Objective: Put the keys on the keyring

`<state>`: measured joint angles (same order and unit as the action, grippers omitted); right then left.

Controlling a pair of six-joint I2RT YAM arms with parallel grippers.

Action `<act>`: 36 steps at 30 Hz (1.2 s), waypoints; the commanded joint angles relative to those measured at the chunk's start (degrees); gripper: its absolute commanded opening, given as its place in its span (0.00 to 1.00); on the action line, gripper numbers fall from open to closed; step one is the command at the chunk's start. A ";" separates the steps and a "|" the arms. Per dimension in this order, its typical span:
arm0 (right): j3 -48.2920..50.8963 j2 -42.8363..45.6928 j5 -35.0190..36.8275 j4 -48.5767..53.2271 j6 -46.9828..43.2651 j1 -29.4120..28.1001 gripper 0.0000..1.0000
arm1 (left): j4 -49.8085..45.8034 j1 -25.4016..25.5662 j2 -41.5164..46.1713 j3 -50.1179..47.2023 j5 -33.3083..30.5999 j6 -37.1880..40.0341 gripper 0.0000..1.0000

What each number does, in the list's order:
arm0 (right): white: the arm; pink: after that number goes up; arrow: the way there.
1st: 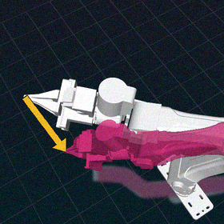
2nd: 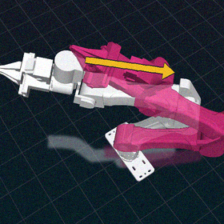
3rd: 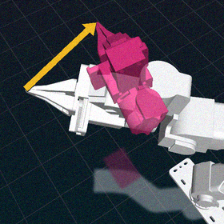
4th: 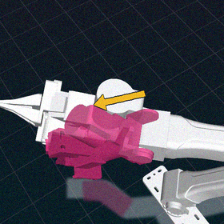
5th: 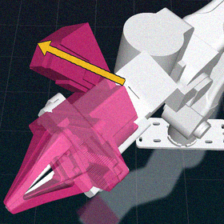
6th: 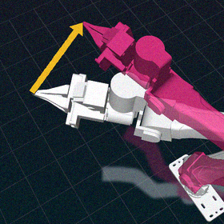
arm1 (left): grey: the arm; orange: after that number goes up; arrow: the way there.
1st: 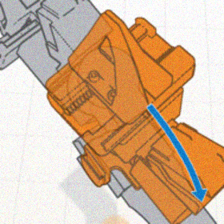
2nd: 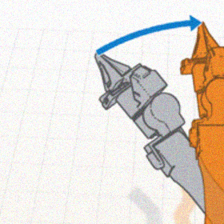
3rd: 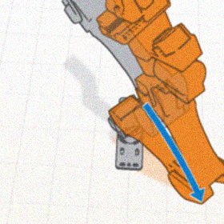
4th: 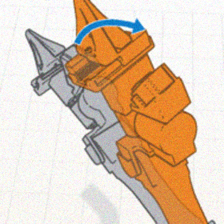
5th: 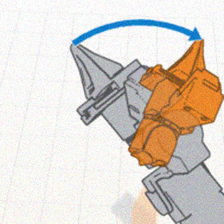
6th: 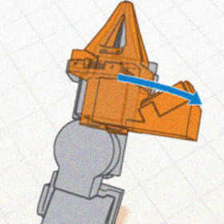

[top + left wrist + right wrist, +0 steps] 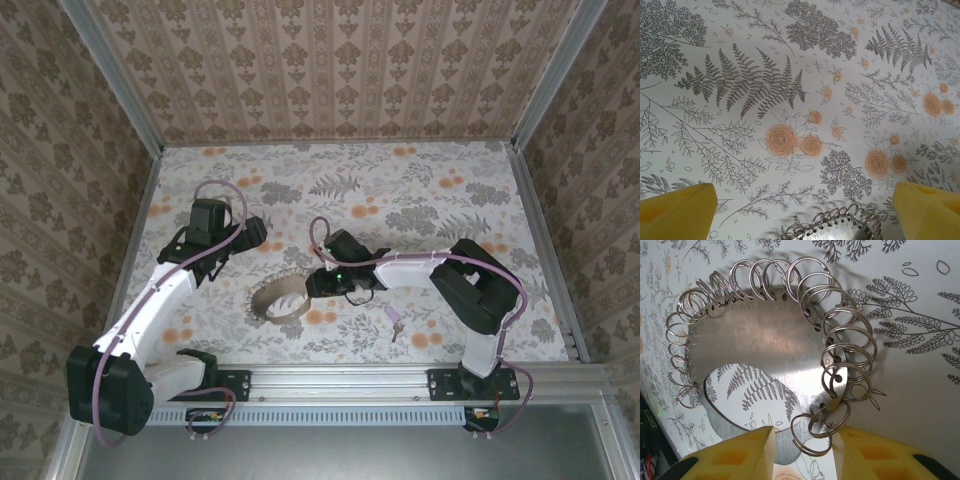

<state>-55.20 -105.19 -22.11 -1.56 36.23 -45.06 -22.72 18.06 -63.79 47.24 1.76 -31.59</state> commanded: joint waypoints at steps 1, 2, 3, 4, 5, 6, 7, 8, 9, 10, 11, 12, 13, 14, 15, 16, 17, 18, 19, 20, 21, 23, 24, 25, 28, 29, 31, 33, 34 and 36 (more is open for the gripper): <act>-1.42 -1.24 -0.22 0.07 -0.45 -0.38 0.34 | 0.75 0.56 -0.28 -0.13 0.53 -1.02 0.93; -1.46 -1.25 -0.15 0.14 -0.45 -0.34 0.34 | 0.76 0.57 -0.28 -0.13 0.53 -1.01 0.93; -1.42 -1.31 -0.15 0.23 -0.56 -0.36 0.33 | 0.92 0.58 -0.26 -0.11 0.53 -1.01 0.93; -1.43 -1.31 -0.16 0.30 -0.70 -0.35 0.33 | 0.91 0.57 -0.28 -0.06 0.53 -1.01 0.93; -1.44 -1.42 -0.13 0.41 -0.79 -0.37 0.32 | 0.88 0.62 -0.37 -0.07 0.61 -1.00 0.93; -1.43 -1.43 -0.13 0.50 -0.88 -0.38 0.31 | 1.00 0.62 -0.37 -0.13 0.62 -1.01 0.93; -1.46 -1.42 -0.17 0.54 -0.95 -0.36 0.31 | 0.93 0.59 -0.46 -0.05 0.70 -1.09 0.93; -1.41 -1.59 -0.06 0.70 -1.06 -0.36 0.31 | 1.02 0.57 -0.46 -0.12 0.70 -1.10 0.93; -1.44 -1.57 -0.05 0.86 -1.27 -0.36 0.31 | 1.02 0.57 -0.52 -0.12 0.79 -1.16 0.93; -1.40 -1.59 -0.04 1.05 -1.48 -0.42 0.31 | 1.11 0.60 -0.55 -0.10 0.81 -1.19 0.93; -1.54 -1.60 0.19 1.54 -1.75 -0.47 0.31 | 1.21 0.59 -0.55 -0.15 0.86 -1.25 0.93; -1.54 -1.56 0.75 1.97 -2.10 -0.59 0.32 | 1.27 0.59 -0.63 -0.14 0.96 -1.23 0.93; -1.63 -1.56 1.08 2.37 -2.36 -0.66 0.31 | 1.30 0.62 -0.63 -0.13 0.97 -1.36 0.93; -1.66 -1.69 1.43 2.76 -2.68 -0.67 0.32 | 1.32 0.58 -0.63 -0.15 0.97 -1.49 0.93; -1.72 -1.71 1.90 3.16 -2.89 -0.76 0.32 | 1.36 0.61 -0.63 -0.18 0.97 -1.45 0.93; -1.76 -1.72 2.14 3.34 -3.06 -0.82 0.31 | 1.36 0.61 -0.67 -0.19 0.97 -1.53 0.93; -1.84 -1.87 2.46 3.58 -3.25 -0.82 0.31 | 1.52 0.57 -0.70 -0.19 1.05 -1.54 0.93; -1.99 -1.98 2.53 3.67 -3.42 -0.88 0.31 | 1.52 0.57 -0.72 -0.15 1.05 -1.65 0.93; -2.02 -2.12 2.60 3.75 -3.52 -0.86 0.32 | 1.62 0.59 -0.76 -0.16 1.05 -1.64 0.93; -2.19 -2.36 2.67 3.91 -3.61 -0.86 0.31 | 1.63 0.57 -0.81 -0.23 1.05 -1.73 0.93; -2.32 -2.47 2.70 3.98 -3.70 -0.89 0.31 | 1.56 0.61 -0.81 -0.27 1.07 -1.72 0.93; -2.51 -2.75 2.74 3.96 -3.87 -0.90 0.31 | 1.57 0.57 -0.85 -0.23 1.06 -1.80 0.93; -2.66 -2.89 2.73 4.02 -3.88 -0.91 0.30 | 1.64 0.57 -0.90 -0.22 1.05 -1.89 0.93; -2.71 -3.05 2.76 3.97 -3.96 -0.86 0.29 | 1.63 0.59 -0.98 -0.23 1.05 -1.89 0.93; -2.90 -3.18 2.60 3.98 -4.05 -0.91 0.24 | 1.63 0.65 -1.07 -0.23 1.07 -1.89 0.93; -3.00 -3.29 2.57 3.96 -4.02 -0.86 0.22 | 1.65 0.65 -1.07 -0.22 1.06 -1.89 0.93; -2.94 -3.31 2.39 3.97 -4.08 -0.87 0.19 | 1.69 0.66 -1.07 -0.27 1.12 -1.97 0.93; -2.96 -3.16 2.34 4.07 -4.06 -0.89 0.14 | 1.50 0.66 -1.07 -0.26 0.79 -2.18 0.93; -2.84 -3.05 2.25 4.20 -4.28 -0.90 0.10 | 1.32 0.66 -1.06 -0.14 0.43 -2.56 0.93; -2.86 -2.61 2.37 4.52 -4.47 -0.90 0.00 | 0.72 0.66 -1.31 0.25 -0.82 -4.13 0.93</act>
<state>-57.04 -107.46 -20.34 0.84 32.75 -45.65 -22.26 18.35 -64.66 47.24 2.13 -33.39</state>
